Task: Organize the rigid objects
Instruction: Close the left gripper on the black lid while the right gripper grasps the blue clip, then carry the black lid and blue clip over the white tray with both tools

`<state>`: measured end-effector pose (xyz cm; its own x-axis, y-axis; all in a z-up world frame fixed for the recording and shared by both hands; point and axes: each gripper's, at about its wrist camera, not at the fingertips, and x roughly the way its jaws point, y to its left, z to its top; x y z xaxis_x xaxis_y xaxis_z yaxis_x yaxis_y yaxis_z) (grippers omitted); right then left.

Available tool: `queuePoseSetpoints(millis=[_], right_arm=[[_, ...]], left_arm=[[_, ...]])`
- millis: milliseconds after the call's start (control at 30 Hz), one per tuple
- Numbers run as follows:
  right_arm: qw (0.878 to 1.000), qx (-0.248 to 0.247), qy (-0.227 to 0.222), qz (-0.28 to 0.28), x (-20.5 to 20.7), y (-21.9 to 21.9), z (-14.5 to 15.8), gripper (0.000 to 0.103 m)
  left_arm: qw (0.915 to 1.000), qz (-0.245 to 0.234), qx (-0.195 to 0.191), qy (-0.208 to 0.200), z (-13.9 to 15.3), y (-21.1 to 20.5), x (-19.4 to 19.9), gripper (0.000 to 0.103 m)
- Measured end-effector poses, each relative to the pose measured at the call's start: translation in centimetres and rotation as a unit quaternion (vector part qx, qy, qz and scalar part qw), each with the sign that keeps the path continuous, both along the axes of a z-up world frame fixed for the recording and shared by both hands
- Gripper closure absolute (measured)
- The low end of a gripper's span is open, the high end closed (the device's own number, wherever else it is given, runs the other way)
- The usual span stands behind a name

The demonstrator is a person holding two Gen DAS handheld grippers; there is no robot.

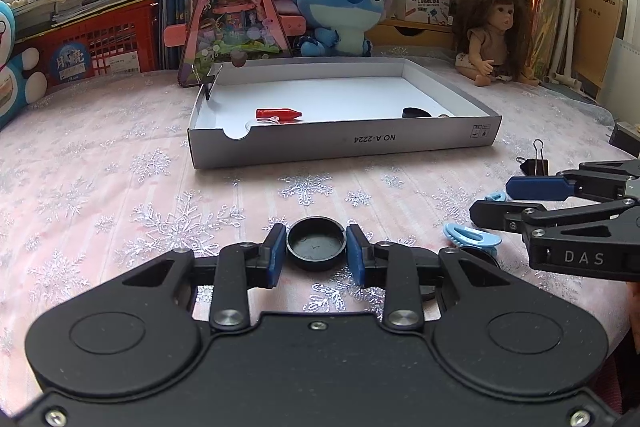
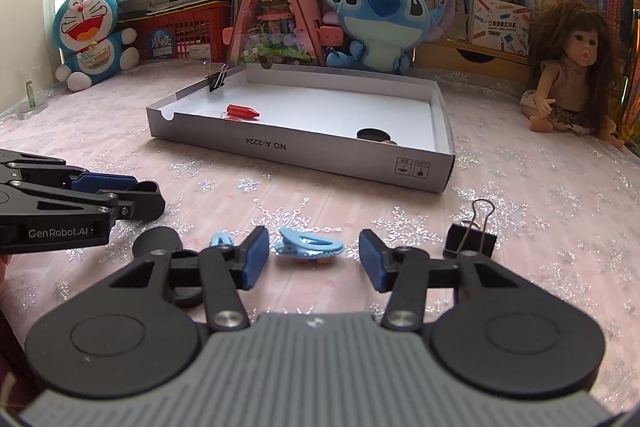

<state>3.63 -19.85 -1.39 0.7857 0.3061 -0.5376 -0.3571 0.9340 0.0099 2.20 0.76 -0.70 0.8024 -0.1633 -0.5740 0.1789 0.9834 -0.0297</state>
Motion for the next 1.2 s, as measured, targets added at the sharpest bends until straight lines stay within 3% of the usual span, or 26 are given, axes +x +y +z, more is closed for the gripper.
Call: queuePoseSetpoints(millis=[67, 633, 867, 1200], right_arm=[[1.0, 0.003, 0.002, 0.001, -0.1, 0.0, 0.0, 0.058], [0.999, 0.005, -0.024, -0.026, 0.9, -0.4, 1.6, 0.058], [0.998, 0.015, -0.032, -0.045, 3.5, -1.1, 3.1, 0.058], [0.996, 0.055, 0.0, -0.072, 10.0, -2.4, 4.6, 0.058]], left_arm=[[1.0, 0.001, 0.0, 0.0, 0.0, 0.0, 0.0, 0.073], [0.9995, 0.025, -0.011, -0.016, 2.4, 0.7, 1.4, 0.073], [0.9984, 0.046, -0.018, -0.027, 4.2, 1.3, 4.6, 0.073], [0.996, 0.079, -0.041, -0.007, 5.7, 2.6, 11.6, 0.073]])
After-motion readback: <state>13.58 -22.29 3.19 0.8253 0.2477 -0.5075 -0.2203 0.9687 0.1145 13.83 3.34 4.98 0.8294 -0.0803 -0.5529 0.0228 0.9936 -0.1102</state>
